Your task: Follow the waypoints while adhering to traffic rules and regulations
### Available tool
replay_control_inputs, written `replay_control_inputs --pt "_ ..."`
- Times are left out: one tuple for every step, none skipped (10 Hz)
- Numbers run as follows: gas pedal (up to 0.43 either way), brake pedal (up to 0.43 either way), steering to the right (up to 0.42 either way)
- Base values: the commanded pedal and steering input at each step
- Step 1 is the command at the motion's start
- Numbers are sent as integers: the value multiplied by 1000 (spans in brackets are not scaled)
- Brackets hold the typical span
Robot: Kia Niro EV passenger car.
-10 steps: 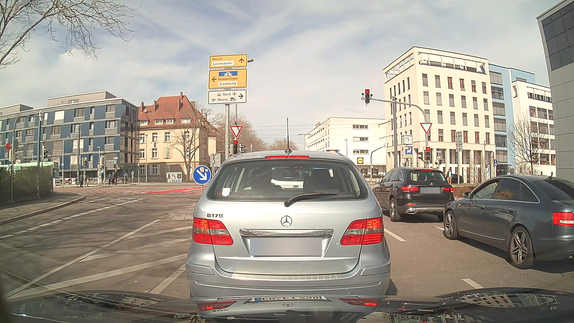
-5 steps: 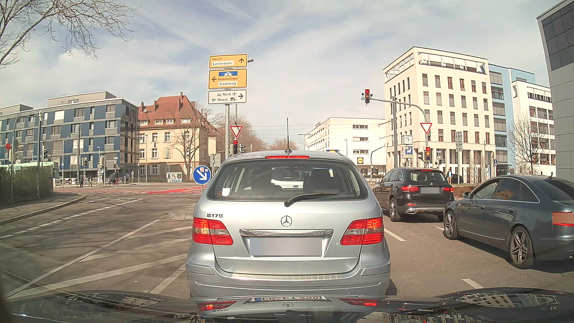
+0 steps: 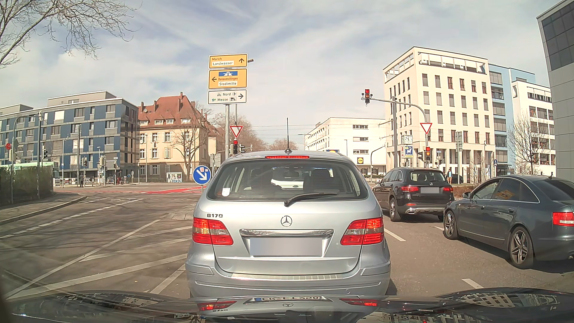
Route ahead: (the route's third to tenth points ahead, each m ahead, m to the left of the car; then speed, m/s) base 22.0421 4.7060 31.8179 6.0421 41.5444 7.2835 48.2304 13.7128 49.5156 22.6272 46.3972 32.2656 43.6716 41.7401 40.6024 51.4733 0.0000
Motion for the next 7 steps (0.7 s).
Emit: replay_control_inputs --pt "0 323 6" --pt "0 317 6" --pt "0 317 6" --pt "0 317 6" --pt "0 317 6" --pt "0 317 6" --pt "0 317 6"
